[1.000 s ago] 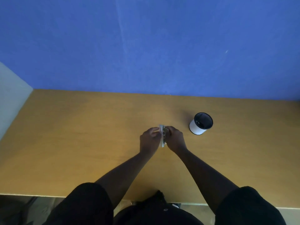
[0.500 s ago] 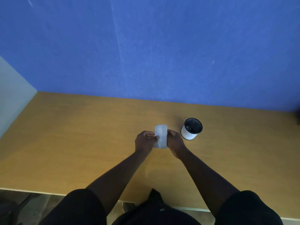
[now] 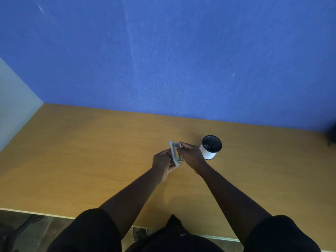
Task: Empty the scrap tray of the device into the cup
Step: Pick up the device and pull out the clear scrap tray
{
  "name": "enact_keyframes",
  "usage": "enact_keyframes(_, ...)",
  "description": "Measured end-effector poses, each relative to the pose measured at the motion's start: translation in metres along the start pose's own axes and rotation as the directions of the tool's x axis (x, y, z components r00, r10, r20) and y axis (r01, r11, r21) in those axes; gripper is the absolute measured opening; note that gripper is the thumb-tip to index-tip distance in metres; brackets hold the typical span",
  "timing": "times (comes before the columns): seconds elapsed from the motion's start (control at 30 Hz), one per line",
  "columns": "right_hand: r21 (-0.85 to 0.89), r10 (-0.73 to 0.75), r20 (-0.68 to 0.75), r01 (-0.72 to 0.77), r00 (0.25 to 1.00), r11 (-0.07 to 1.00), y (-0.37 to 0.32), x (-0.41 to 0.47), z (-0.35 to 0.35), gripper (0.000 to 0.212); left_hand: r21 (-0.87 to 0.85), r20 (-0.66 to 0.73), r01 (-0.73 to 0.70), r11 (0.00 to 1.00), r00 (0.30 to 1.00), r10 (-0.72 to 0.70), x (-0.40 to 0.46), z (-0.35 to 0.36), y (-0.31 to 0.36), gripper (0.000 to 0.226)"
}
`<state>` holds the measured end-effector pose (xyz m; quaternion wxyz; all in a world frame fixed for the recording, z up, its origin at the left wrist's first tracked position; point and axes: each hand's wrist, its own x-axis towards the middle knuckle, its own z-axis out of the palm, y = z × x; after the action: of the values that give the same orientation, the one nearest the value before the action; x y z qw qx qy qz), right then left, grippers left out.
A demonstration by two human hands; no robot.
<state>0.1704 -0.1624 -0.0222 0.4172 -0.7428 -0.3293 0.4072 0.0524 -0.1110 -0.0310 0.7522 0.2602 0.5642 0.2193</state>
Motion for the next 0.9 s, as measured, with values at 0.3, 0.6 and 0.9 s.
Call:
enact_keyframes(0.3, -0.434, -0.239, -0.029, 0.203, 0.971, 0.878, -0.011, 0.0, 0.0, 0.053, -0.223, 0.128, 0.098, 0.97, 0.989, -0.071, 0.0, 0.004, 0.015, 0.044)
enact_keyframes(0.6, -0.815, -0.351, 0.101, 0.28, 0.931, 0.508, -0.028, -0.007, 0.002, 0.058, -0.159, 0.13, 0.055, 0.986, 0.991, -0.034, 0.006, 0.003, 0.023, 0.033)
enact_keyframes(0.9, -0.904, -0.45, 0.124, 0.287, 0.884, 0.316, -0.033, -0.012, 0.004, 0.06, -0.091, 0.105, 0.048, 0.995, 0.994, -0.039, 0.016, 0.005, 0.034, 0.027)
